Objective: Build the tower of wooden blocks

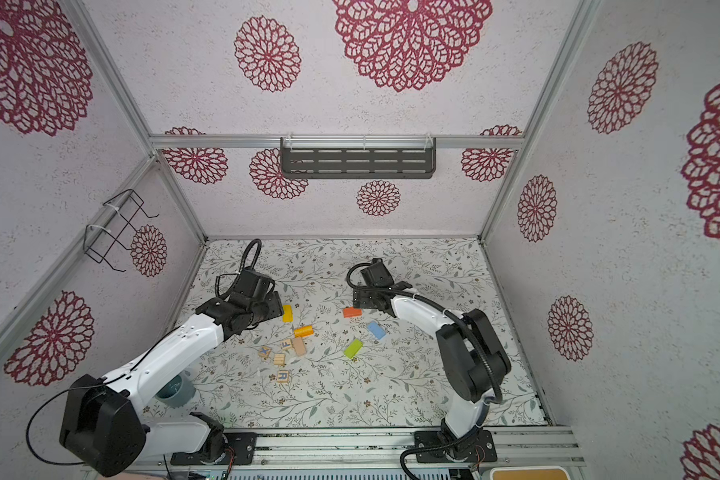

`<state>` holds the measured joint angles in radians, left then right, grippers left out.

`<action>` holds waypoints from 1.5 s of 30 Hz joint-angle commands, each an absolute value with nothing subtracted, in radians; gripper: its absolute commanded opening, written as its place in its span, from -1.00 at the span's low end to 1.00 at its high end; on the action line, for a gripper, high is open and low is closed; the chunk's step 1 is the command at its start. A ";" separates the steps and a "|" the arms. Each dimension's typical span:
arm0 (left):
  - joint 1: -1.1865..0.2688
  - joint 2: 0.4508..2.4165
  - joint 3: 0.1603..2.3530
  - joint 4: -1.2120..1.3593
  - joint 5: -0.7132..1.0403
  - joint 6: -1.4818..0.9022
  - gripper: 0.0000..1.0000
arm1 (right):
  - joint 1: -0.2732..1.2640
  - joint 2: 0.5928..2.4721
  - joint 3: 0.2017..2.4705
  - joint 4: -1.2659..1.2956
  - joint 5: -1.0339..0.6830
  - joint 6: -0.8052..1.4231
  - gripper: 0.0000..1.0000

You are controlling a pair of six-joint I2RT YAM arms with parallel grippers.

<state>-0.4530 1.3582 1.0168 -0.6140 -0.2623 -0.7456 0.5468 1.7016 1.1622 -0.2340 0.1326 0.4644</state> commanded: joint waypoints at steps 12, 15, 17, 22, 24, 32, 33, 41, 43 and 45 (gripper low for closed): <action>-0.494 1.551 1.165 -0.744 -0.225 -0.798 -0.03 | 0.487 1.566 1.000 -0.141 0.055 0.409 0.74; -0.493 1.585 1.158 -0.732 -0.210 -0.806 -0.11 | 0.486 1.563 0.991 -0.141 0.056 0.413 0.75; -0.495 1.604 1.152 -0.714 -0.197 -0.823 -0.12 | 0.486 1.562 0.992 -0.141 0.061 0.408 0.84; -0.530 1.671 1.192 -0.696 -0.196 -0.844 0.44 | 0.485 1.556 0.984 -0.138 0.072 0.404 0.94; -0.557 1.699 1.219 -0.697 -0.213 -0.838 0.55 | 0.482 1.548 0.974 -0.125 0.075 0.408 0.95; -0.597 1.787 1.242 -0.686 -0.188 -0.841 0.59 | 0.445 1.495 0.920 -0.084 0.077 0.435 0.97; -0.600 1.791 1.236 -0.678 -0.186 -0.839 0.58 | 0.436 1.487 0.914 -0.080 0.069 0.438 0.97; -0.598 1.822 1.214 -0.664 -0.167 -0.795 0.52 | 0.410 1.463 0.886 -0.058 0.046 0.447 0.97; -0.599 1.822 1.206 -0.655 -0.166 -0.793 0.52 | 0.410 1.471 0.885 -0.057 0.043 0.451 0.97; -0.597 1.828 1.200 -0.644 -0.161 -0.795 0.50 | 0.410 1.477 0.885 -0.058 0.051 0.454 0.97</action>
<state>-0.5976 1.8149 1.2118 -0.6716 -0.1650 -0.7975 0.4145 1.4921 0.8845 -0.0784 0.0486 0.4316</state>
